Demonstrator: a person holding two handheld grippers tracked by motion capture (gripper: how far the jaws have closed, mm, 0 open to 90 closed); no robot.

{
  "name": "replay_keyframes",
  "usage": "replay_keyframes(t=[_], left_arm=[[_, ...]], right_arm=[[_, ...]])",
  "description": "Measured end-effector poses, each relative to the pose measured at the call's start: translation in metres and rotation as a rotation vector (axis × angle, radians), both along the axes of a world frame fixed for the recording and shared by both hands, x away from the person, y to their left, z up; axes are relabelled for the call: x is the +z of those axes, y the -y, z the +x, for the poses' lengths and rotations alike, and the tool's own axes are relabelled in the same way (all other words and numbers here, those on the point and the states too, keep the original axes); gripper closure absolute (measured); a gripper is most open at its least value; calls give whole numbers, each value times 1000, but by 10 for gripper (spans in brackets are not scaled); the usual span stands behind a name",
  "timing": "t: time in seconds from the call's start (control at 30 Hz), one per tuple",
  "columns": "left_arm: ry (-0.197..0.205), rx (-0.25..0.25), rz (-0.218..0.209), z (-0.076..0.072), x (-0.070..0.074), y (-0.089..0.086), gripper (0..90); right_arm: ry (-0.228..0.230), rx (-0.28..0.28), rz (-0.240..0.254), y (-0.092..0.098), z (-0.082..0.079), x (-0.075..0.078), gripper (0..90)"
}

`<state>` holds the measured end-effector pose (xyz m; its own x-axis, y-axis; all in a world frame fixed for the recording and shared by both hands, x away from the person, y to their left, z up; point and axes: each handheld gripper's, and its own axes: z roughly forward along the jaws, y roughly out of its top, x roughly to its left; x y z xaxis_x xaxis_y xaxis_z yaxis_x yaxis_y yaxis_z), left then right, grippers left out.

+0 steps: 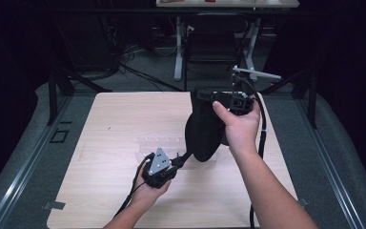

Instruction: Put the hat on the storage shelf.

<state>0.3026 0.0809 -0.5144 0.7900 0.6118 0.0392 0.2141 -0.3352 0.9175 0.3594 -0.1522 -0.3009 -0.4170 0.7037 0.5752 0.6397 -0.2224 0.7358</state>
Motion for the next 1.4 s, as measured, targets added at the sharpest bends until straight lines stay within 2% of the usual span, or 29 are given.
replay_keyframes(t=[0.1,0.4,0.43,0.5,0.6,0.73,0.93,1.0,1.07,1.13,1.2,1.33,1.4], left_arm=[[-13,-12,-28,2,-1,-3,840],[-36,-36,-46,7,-3,-10,840],[-30,-15,-42,6,-3,-10,840],[-44,-35,-55,7,-4,-12,840],[-28,-22,-41,5,-5,-10,843],[-35,-19,-28,5,-4,-9,844],[-23,5,-17,2,-5,-8,846],[-40,28,-26,3,-6,-10,853],[-47,38,-28,4,-6,-12,856],[-52,41,-3,4,-10,-14,857],[-62,46,-2,4,-15,-16,857],[-52,43,26,2,-18,-15,857],[-64,48,20,2,-20,-16,857]], right_arm=[[1,4,-1,-2,-1,0,884],[-4,9,4,-3,1,0,885],[-4,12,2,-5,2,-1,885],[-4,11,-3,-6,2,-1,885],[-8,17,0,-9,4,-3,884],[-12,19,3,-9,5,-4,883],[-19,38,17,-8,6,-4,874],[-3,38,39,-6,4,-2,861],[1,37,38,-4,3,-1,862],[2,32,35,-1,3,-1,862],[1,29,35,0,3,-1,865],[1,30,36,2,3,-1,865],[3,32,29,2,3,-2,865]])
